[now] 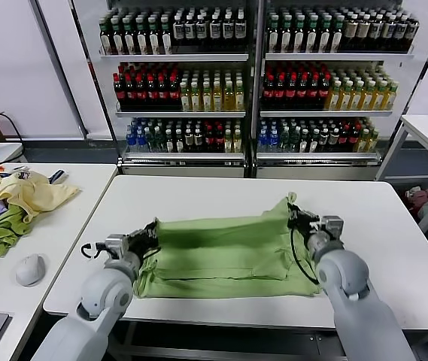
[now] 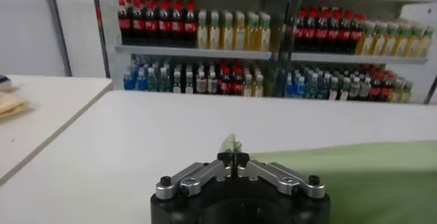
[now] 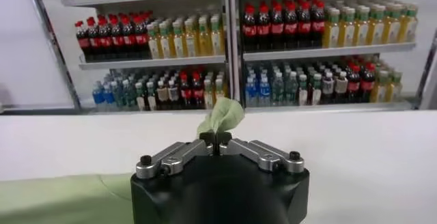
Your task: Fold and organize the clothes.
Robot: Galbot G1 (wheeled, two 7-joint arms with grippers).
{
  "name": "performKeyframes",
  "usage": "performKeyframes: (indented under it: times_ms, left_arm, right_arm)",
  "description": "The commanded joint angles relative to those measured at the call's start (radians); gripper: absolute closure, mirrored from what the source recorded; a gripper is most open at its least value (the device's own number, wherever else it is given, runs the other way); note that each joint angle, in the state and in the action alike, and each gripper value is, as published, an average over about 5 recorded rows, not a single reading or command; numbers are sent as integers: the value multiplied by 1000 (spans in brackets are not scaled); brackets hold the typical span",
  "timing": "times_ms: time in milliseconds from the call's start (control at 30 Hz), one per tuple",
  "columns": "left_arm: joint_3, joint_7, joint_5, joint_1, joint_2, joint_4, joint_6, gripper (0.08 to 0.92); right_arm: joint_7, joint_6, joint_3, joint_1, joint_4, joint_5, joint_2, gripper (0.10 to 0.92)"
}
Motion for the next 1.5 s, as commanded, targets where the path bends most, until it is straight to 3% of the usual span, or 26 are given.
performKeyframes:
  times_ms: [33,267,400,533,700,933,1133,1267,1500]
  left_arm:
    - [-21,8,48,133,45,-89,33,910]
    - [-14,36,165,146,41,-67,35,890]
    - [-22,23,215,171,23,-86,29,794]
    - [-38,-16,262,217,-17,-135,-11,674]
    - [-51,-79,321,279,-125,-163,-58,535]
    - [-35,-134,407,276,-251,-56,-89,345]
    - [-34,-160,441,254,-295,25,-95,202]
    - [-30,-161,445,257,-310,49,-100,191]
    - [-39,-153,429,251,-318,85,-114,372]
  right_arm:
    - [20,-17,82,-246,173,-27,3,910]
    - [16,-23,46,-244,113,-89,30,910]
    - [4,-8,41,-262,148,-115,35,871]
    - [-4,8,58,-299,196,-136,28,759]
    - [-10,24,87,-353,236,-144,21,621]
    - [-14,39,102,-402,248,-150,15,430]
    - [-14,46,102,-412,247,-149,15,261]
    - [-14,48,104,-414,247,-146,15,209]
    - [-15,52,107,-414,250,-142,13,203]
